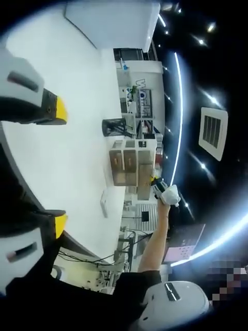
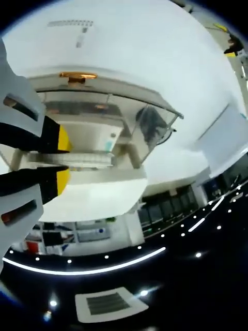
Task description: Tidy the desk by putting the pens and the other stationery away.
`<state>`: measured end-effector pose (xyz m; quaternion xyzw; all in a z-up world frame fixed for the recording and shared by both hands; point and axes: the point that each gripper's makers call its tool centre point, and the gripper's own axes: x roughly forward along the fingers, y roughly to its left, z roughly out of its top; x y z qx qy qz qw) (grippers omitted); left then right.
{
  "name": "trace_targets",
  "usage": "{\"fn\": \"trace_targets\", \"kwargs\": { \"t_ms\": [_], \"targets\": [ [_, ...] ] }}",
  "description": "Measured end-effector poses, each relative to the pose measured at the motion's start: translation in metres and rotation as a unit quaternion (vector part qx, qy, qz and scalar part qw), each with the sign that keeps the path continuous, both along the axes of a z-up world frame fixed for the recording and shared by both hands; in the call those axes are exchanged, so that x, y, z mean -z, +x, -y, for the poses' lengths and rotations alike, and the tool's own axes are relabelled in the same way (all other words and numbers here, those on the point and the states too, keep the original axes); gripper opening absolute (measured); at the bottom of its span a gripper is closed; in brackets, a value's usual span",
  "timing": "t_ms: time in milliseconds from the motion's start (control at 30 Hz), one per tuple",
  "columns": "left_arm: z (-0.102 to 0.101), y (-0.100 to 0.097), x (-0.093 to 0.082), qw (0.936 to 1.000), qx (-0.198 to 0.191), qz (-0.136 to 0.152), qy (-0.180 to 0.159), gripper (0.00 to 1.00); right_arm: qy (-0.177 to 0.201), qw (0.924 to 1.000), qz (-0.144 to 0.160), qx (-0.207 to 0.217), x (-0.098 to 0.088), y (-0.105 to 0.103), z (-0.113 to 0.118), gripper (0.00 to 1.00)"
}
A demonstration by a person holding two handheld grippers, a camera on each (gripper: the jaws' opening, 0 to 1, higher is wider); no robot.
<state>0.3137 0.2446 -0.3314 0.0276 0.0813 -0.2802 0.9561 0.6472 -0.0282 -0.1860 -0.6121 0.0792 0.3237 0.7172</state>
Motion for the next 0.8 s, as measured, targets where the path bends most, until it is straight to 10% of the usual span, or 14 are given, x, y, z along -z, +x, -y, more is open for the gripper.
{"fn": "trace_targets", "kwargs": {
  "t_ms": [800],
  "targets": [
    [0.017, 0.005, -0.007, 0.9998, 0.021, 0.002, 0.004, 0.65, 0.155, 0.9871, -0.041, -0.003, -0.029, -0.043, 0.001, 0.19]
  ]
}}
